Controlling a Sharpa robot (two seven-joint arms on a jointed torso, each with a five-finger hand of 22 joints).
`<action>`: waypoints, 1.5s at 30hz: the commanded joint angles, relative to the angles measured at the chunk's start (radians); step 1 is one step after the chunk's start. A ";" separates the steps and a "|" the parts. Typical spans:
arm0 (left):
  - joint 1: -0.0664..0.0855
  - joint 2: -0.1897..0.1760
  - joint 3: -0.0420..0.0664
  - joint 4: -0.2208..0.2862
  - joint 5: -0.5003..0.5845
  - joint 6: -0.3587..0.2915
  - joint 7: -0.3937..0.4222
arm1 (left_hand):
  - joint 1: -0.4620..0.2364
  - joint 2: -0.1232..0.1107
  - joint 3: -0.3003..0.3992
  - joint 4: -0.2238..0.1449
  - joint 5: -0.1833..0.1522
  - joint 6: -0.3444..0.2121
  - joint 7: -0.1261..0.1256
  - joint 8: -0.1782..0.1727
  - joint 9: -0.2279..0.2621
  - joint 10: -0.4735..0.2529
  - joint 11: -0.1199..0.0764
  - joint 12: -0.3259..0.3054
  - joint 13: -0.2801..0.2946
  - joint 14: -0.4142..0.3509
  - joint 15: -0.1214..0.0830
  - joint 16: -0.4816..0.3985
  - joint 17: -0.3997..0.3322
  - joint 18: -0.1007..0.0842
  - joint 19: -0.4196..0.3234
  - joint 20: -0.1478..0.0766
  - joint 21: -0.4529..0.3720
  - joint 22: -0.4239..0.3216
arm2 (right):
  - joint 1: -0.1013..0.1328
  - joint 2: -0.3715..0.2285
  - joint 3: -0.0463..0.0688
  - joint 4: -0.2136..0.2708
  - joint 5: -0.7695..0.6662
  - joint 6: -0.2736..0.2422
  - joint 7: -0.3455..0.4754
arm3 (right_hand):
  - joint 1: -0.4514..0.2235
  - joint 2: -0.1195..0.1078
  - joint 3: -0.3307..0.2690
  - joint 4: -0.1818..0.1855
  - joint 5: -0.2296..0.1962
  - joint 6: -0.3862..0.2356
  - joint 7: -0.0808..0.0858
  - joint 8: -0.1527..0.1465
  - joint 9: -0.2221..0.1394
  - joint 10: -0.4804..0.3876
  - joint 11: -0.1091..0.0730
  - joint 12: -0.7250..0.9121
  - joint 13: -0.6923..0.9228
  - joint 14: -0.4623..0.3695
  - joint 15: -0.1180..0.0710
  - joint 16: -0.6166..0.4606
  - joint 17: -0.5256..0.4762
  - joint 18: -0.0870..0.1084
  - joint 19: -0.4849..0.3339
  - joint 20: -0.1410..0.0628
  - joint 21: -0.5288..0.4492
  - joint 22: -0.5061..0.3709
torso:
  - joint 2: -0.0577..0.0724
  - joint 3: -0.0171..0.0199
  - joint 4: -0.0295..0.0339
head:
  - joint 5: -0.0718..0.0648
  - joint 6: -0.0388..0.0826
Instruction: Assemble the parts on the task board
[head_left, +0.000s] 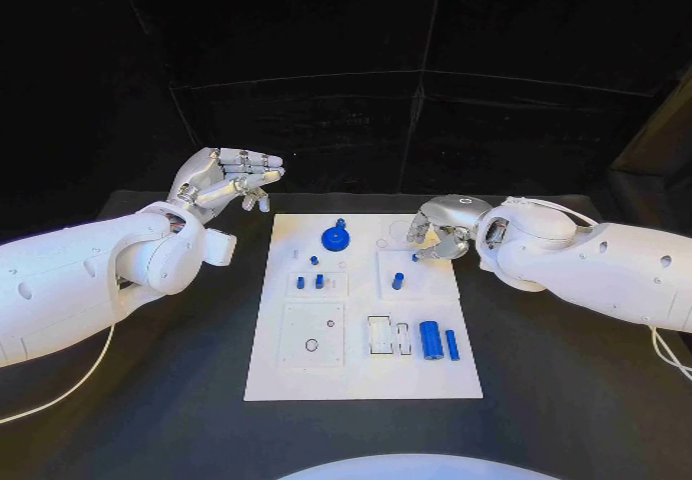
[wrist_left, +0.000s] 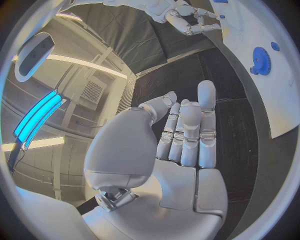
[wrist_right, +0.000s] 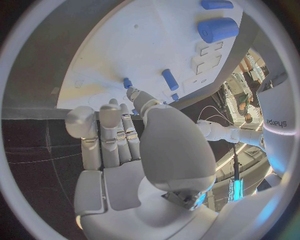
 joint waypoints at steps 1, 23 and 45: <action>0.001 -0.001 0.001 0.002 0.073 0.027 0.057 | -0.003 0.008 -0.001 0.005 0.002 0.008 0.000 0.004 0.000 0.006 0.003 0.006 0.000 -0.008 -0.001 -0.003 -0.003 0.005 -0.007 0.002 -0.006 -0.002 | -0.004 0.001 0.000 0.006 -0.042 0.042 -0.009 | -0.008 -0.006 0.002 -0.001 -0.010 -0.004 0.005 -0.008 0.001 -0.006 0.001 -0.005 -0.001 0.024 0.007 0.025 0.022 -0.015 0.004 0.007 0.017 0.020 | 0.001 0.0012 0.0007 | -0.001 0.000; -0.005 -0.003 -0.002 -0.005 0.076 0.034 0.051 | -0.002 0.010 -0.003 0.003 0.002 0.011 -0.001 0.005 0.000 0.008 0.002 0.009 0.000 -0.013 -0.002 -0.010 -0.014 0.005 -0.008 0.001 -0.010 -0.004 | -0.036 0.018 0.000 0.000 -0.064 0.053 -0.030 | 0.026 0.041 0.095 -0.025 -0.067 0.052 0.003 -0.009 0.007 0.042 -0.005 -0.008 0.000 0.031 0.006 0.217 0.198 -0.045 0.061 0.011 0.171 0.203 | 0.001 0.0006 0.0004 | -0.004 -0.003; -0.005 -0.005 -0.003 -0.011 0.076 0.037 0.043 | 0.001 0.012 -0.003 0.000 0.002 0.012 -0.002 0.006 0.000 0.008 0.002 0.010 0.000 -0.015 -0.003 -0.012 -0.018 0.006 -0.009 0.001 -0.012 -0.006 | -0.048 0.017 0.001 0.041 -0.174 -0.029 -0.102 | 0.049 0.069 0.166 -0.071 -0.128 0.136 -0.019 0.011 0.019 0.141 -0.033 0.004 0.012 0.026 -0.016 0.267 0.228 -0.064 0.102 -0.008 0.250 0.304 | 0.000 0.0009 -0.0010 | -0.004 -0.009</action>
